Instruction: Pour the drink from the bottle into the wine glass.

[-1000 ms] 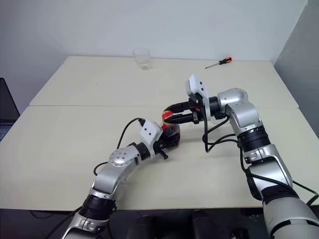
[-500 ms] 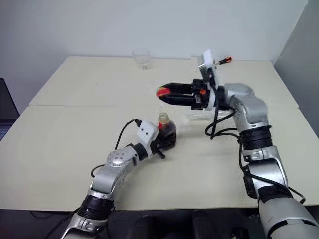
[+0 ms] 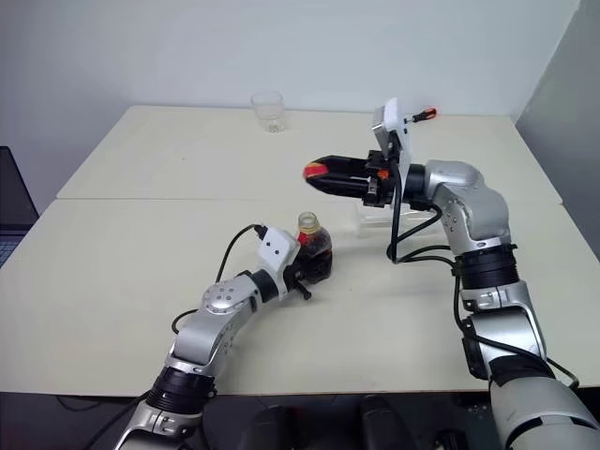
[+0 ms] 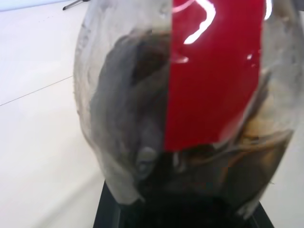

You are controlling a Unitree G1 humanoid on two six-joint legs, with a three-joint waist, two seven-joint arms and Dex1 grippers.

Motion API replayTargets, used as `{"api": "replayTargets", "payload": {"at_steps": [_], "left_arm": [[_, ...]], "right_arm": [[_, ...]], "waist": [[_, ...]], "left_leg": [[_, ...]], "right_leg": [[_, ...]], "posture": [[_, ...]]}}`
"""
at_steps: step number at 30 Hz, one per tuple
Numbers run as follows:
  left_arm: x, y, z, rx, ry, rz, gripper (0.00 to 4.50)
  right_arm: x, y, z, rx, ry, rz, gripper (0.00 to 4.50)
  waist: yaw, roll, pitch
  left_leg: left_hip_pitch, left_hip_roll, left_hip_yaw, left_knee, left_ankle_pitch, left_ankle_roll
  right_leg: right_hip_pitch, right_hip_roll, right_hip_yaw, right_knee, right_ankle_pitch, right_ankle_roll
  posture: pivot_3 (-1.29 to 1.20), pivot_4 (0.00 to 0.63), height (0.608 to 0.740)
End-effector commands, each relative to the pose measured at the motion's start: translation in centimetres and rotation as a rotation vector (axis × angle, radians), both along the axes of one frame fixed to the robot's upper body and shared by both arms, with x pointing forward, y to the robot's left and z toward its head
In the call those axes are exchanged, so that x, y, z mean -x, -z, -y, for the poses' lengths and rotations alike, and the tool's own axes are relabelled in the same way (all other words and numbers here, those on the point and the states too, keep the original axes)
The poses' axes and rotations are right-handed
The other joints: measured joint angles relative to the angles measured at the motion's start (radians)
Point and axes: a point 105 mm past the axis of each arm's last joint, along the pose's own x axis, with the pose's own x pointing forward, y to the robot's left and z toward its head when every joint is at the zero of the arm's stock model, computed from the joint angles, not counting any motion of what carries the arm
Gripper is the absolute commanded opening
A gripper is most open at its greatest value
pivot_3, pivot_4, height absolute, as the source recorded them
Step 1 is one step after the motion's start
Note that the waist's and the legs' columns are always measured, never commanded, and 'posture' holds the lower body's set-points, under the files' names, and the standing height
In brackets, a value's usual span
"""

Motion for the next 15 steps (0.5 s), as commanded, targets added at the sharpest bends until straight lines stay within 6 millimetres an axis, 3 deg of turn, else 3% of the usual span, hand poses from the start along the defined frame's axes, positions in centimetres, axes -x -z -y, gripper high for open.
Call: {"api": "replayTargets", "payload": {"at_steps": [1, 3, 7, 12, 15], "left_arm": [[-0.6, -1.4, -1.1, 0.005, -0.057, 0.061, 0.74], [-0.9, -1.5, -1.6, 0.006, -0.08, 0.072, 0.74], [-2.4, -2.5, -3.4, 0.019, -0.178, 0.115, 0.74], [-4.1, -3.3, -6.2, 0.046, -0.306, 0.147, 0.74], [-5.1, -3.8, -8.8, 0.055, -0.419, 0.171, 0.74]], "right_arm": [[-0.4, -0.7, 2.9, -0.035, 0.178, 0.051, 1.21], [-1.0, 0.6, 4.8, -0.005, 0.296, 0.034, 1.21], [-1.1, 5.9, 11.1, 0.103, 0.621, -0.072, 1.21], [0.4, 8.9, 15.8, 0.092, 0.885, -0.156, 1.21], [0.8, 11.0, 19.6, 0.007, 1.162, -0.268, 1.21]], "waist": [[0.001, 0.0, 0.0], [-0.001, 0.0, 0.0], [0.008, 0.0, 0.0], [0.006, 0.0, 0.001], [0.002, -0.001, 0.0]], "left_leg": [[0.0, 0.0, 0.0, 0.0, 0.0, 0.0], [0.0, 0.0, 0.0, 0.0, 0.0, 0.0], [0.0, 0.0, 0.0, 0.0, 0.0, 0.0], [0.001, 0.0, 0.001, 0.0, 0.0, 0.0], [0.001, 0.0, 0.001, 0.0, 0.0, 0.0]], "right_leg": [[0.0, 0.0, 0.0, 0.0, 0.0, 0.0], [0.0, 0.0, 0.001, 0.0, 0.0, 0.0], [0.0, 0.0, 0.002, 0.0, -0.002, 0.004], [-0.001, 0.0, 0.003, 0.001, -0.002, 0.004], [0.0, 0.0, 0.003, 0.001, -0.002, 0.005]], "posture": [[0.0, 0.15, 0.74], [0.0, 0.15, 0.74], [0.0, 0.15, 0.74], [0.0, 0.15, 0.74], [0.0, 0.15, 0.74]]}}
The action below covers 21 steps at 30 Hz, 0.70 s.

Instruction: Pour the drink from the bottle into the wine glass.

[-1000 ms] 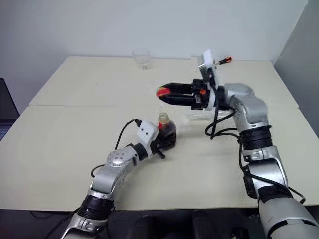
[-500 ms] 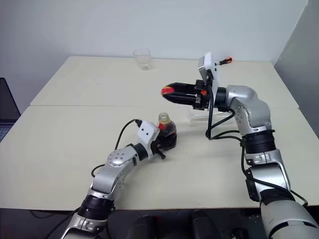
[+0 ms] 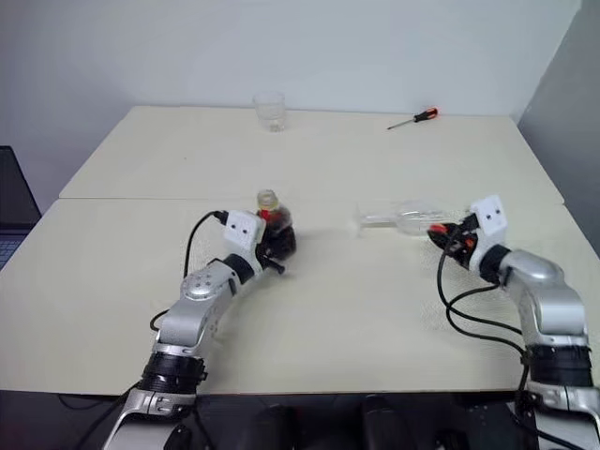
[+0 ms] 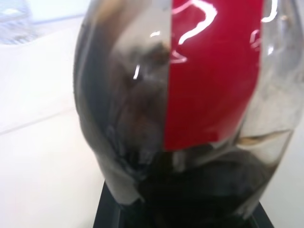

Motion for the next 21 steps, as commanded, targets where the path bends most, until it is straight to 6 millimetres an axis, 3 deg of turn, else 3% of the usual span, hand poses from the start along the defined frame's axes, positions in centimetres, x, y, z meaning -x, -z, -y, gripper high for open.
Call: {"api": "replayTargets", "payload": {"at_steps": [1, 5, 8, 12, 17, 18, 21], "left_arm": [[-1.2, -2.5, -2.6, 0.017, -0.113, 0.102, 0.74], [-1.5, -2.3, -3.6, 0.011, -0.144, 0.102, 0.74], [-1.5, -2.0, -4.0, 0.016, -0.16, 0.098, 0.74], [-1.2, -1.7, -4.4, 0.015, -0.177, 0.095, 0.74], [-1.0, -1.6, -5.0, 0.013, -0.196, 0.095, 0.74], [-1.0, -1.6, -5.2, 0.011, -0.201, 0.095, 0.74], [-1.1, -1.5, -5.6, 0.013, -0.217, 0.095, 0.74]], "right_arm": [[0.4, -0.2, 3.6, -0.066, 0.284, 0.02, 1.21], [0.5, 2.1, 6.1, -0.072, 0.501, -0.057, 1.2], [0.4, 3.7, 6.8, -0.068, 0.56, -0.098, 1.2], [0.1, 4.7, 6.5, -0.083, 0.555, -0.118, 2.51], [-0.2, 4.5, 5.7, -0.072, 0.505, -0.118, 4.24], [-0.4, 3.9, 5.7, -0.065, 0.499, -0.107, 4.49], [-0.8, 1.5, 6.3, -0.052, 0.494, -0.049, 4.5]], "waist": [[-0.001, 0.0, 0.0], [-0.001, 0.0, 0.0], [0.001, 0.0, 0.0], [0.0, 0.0, 0.0], [-0.001, 0.0, 0.0], [-0.001, 0.0, 0.0], [-0.001, 0.0, 0.0]], "left_leg": [[0.0, 0.0, 0.0, 0.0, 0.0, 0.0], [0.0, 0.0, 0.001, 0.0, 0.0, 0.0], [-0.001, -0.001, 0.002, 0.0, 0.0, 0.0], [-0.001, -0.001, 0.002, 0.0, 0.0, 0.0], [-0.001, -0.001, 0.001, 0.0, 0.0, 0.0], [0.0, -0.001, 0.002, 0.0, 0.0, 0.0], [0.0, -0.001, 0.002, 0.0, 0.0, 0.0]], "right_leg": [[0.0, 0.0, 0.0, 0.0, 0.0, 0.0], [0.0, 0.0, 0.0, 0.0, 0.0, 0.0], [0.0, -0.001, 0.0, -0.001, 0.0, 0.0], [0.0, -0.001, 0.0, -0.001, 0.0, 0.0], [0.0, -0.001, 0.0, -0.001, 0.0, 0.0], [0.0, -0.001, 0.0, -0.001, 0.0, 0.0], [0.0, -0.001, 0.0, 0.0, 0.0, 0.0]], "posture": [[0.0, 0.15, 0.74], [0.0, 0.15, 0.74], [0.0, 0.15, 0.74], [0.0, 0.15, 0.74], [0.0, 0.15, 0.74], [0.0, 0.15, 0.74], [0.0, 0.15, 0.74]]}}
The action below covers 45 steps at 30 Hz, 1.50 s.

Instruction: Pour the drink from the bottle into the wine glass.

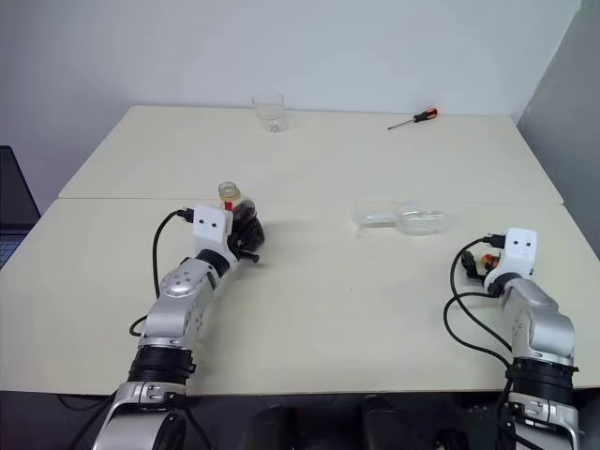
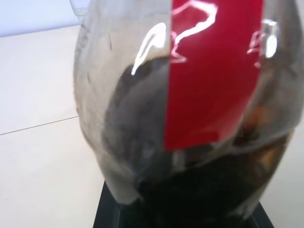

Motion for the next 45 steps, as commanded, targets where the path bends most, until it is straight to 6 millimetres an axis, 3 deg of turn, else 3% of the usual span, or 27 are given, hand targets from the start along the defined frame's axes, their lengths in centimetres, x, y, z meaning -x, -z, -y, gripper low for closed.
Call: {"api": "replayTargets", "payload": {"at_steps": [1, 6, 8, 14, 26, 27, 37, 45], "left_arm": [[0.0, -1.8, -1.2, 0.002, -0.043, 0.073, 0.74], [-0.1, -1.6, -1.9, 0.017, -0.072, 0.061, 0.73], [-0.1, -1.5, -2.1, 0.022, -0.08, 0.057, 0.73], [-0.2, -1.5, -2.2, 0.025, -0.094, 0.061, 0.73], [-0.3, -1.7, -3.8, 0.049, -0.173, 0.072, 0.73], [-0.3, -1.7, -3.9, 0.048, -0.174, 0.071, 1.44], [-0.1, -1.9, -3.7, 0.074, -0.168, 0.074, 4.46], [-0.1, -2.2, -3.6, 0.065, -0.157, 0.073, 4.48]], "right_arm": [[-0.8, -4.7, 0.8, 0.037, -0.006, 0.121, 4.5], [-1.0, -9.2, 0.4, -0.068, -0.038, 0.21, 4.5], [-0.9, -9.8, 0.1, -0.061, -0.067, 0.203, 4.5], [-0.2, -6.3, 0.8, 0.006, -0.043, 0.06, 4.5], [-1.4, -7.6, -2.2, 0.0, -0.125, 0.116, 4.5], [-1.4, -7.7, -2.3, 0.002, -0.13, 0.116, 4.5], [-1.6, -8.3, -3.3, 0.007, -0.165, 0.132, 4.5], [-1.9, -8.7, -3.8, 0.011, -0.18, 0.143, 4.5]], "waist": [[-0.001, 0.0, 0.0], [-0.003, 0.0, 0.0], [-0.002, 0.0, 0.0], [-0.001, -0.001, 0.0], [-0.004, 0.0, 0.0], [-0.003, 0.0, 0.0], [-0.003, 0.0, 0.0], [-0.003, 0.0, 0.0]], "left_leg": [[0.0, 0.0, 0.0, 0.0, 0.0, 0.0], [0.0, 0.001, -0.001, 0.0, 0.0, 0.0], [0.0, 0.001, -0.001, 0.0, 0.0, 0.0], [0.0, 0.0, -0.001, 0.0, 0.0, 0.0], [-0.001, 0.001, -0.001, 0.0, 0.0, 0.0], [-0.001, 0.001, -0.001, 0.0, 0.0, 0.0], [0.0, 0.001, -0.001, 0.0, 0.0, 0.0], [0.0, 0.001, -0.001, 0.0, 0.0, 0.0]], "right_leg": [[0.0, 0.0, 0.0, 0.0, 0.0, 0.0], [0.0, 0.001, 0.0, 0.0, 0.0, 0.0], [0.0, 0.001, 0.0, 0.0, 0.0, 0.0], [0.001, 0.0, 0.0, 0.0, 0.0, 0.0], [0.0, 0.001, 0.0, 0.0, 0.0, 0.0], [0.0, 0.001, 0.0, 0.0, 0.0, 0.0], [0.0, 0.0, 0.0, 0.0, 0.0, 0.0], [0.0, 0.0, 0.0, 0.0, 0.0, 0.0]], "posture": [[0.0, 0.15, 0.74], [0.0, 0.15, 0.74], [0.0, 0.15, 0.74], [0.0, 0.15, 0.74], [0.0, 0.15, 0.74], [0.0, 0.15, 0.74], [0.0, 0.15, 0.74], [0.0, 0.15, 0.74]]}}
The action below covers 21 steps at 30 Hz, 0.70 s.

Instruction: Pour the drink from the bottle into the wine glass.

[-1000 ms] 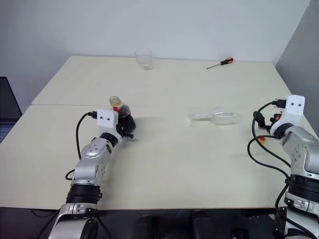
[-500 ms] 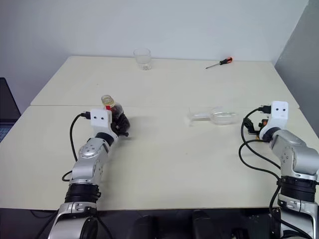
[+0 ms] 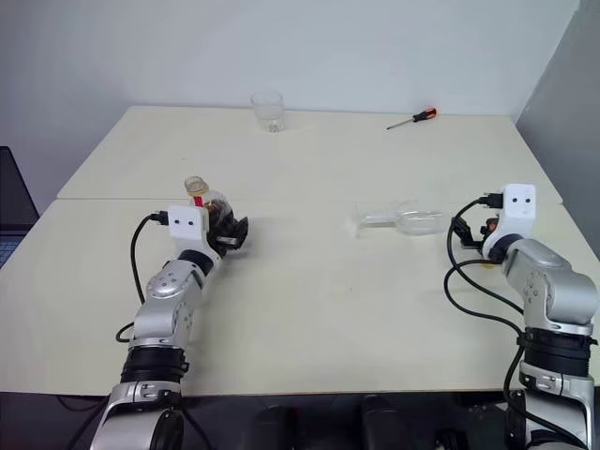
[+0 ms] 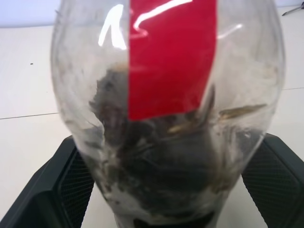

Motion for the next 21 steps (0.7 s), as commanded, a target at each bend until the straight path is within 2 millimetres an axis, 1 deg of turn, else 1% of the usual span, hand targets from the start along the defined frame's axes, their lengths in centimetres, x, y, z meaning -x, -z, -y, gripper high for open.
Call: {"api": "replayTargets", "payload": {"at_steps": [1, 6, 10, 13, 19, 21], "left_arm": [[0.1, -2.1, -0.1, -0.014, 0.011, 0.065, 4.48], [1.1, -2.4, 0.0, -0.011, 0.048, 0.066, 4.48], [2.3, -2.2, -0.1, -0.028, 0.076, 0.053, 4.48], [2.8, -2.2, -0.5, -0.031, 0.065, 0.046, 4.48], [3.9, -2.0, -0.5, -0.026, 0.058, 0.028, 4.48], [4.6, -1.7, -0.5, -0.023, 0.055, 0.016, 4.48]], "right_arm": [[-0.3, -2.2, -0.8, 0.009, -0.029, 0.078, 4.5], [-0.4, -2.5, -1.5, -0.004, -0.045, 0.084, 4.5], [-0.4, -1.9, -2.3, -0.009, -0.068, 0.071, 4.5], [-0.6, -1.8, -2.9, -0.017, -0.08, 0.071, 4.5], [-0.7, -1.9, -3.0, -0.018, -0.087, 0.073, 4.5], [-0.6, -1.9, -3.0, -0.021, -0.09, 0.072, 4.5]], "waist": [[0.0, 0.0, 0.0], [-0.002, 0.0, 0.0], [-0.004, 0.0, 0.0], [-0.003, 0.0, 0.0], [-0.003, 0.0, 0.0], [-0.003, 0.0, 0.0]], "left_leg": [[0.0, 0.0, 0.0, 0.0, 0.0, 0.0], [0.0, 0.0, 0.0, 0.0, 0.0, 0.0], [0.0, 0.0, 0.0, 0.0, 0.0, 0.0], [0.0, 0.0, 0.0, 0.0, 0.0, 0.0], [0.0, 0.0, 0.0, 0.0, 0.0, 0.0], [0.0, 0.0, 0.0, 0.0, 0.0, 0.0]], "right_leg": [[0.0, 0.0, 0.0, 0.0, 0.0, 0.0], [0.0, 0.0, 0.0, 0.0, 0.0, 0.0], [0.0, 0.0, 0.0, 0.0, 0.0, 0.0], [0.0, 0.0, 0.0, 0.0, 0.0, 0.0], [0.0, -0.001, 0.0, 0.0, 0.0, 0.0], [0.0, -0.001, 0.0, 0.0, 0.0, 0.0]], "posture": [[0.0, 0.15, 0.74], [0.0, 0.15, 0.74], [0.0, 0.15, 0.74], [0.0, 0.15, 0.74], [0.0, 0.15, 0.74], [0.0, 0.15, 0.74]]}}
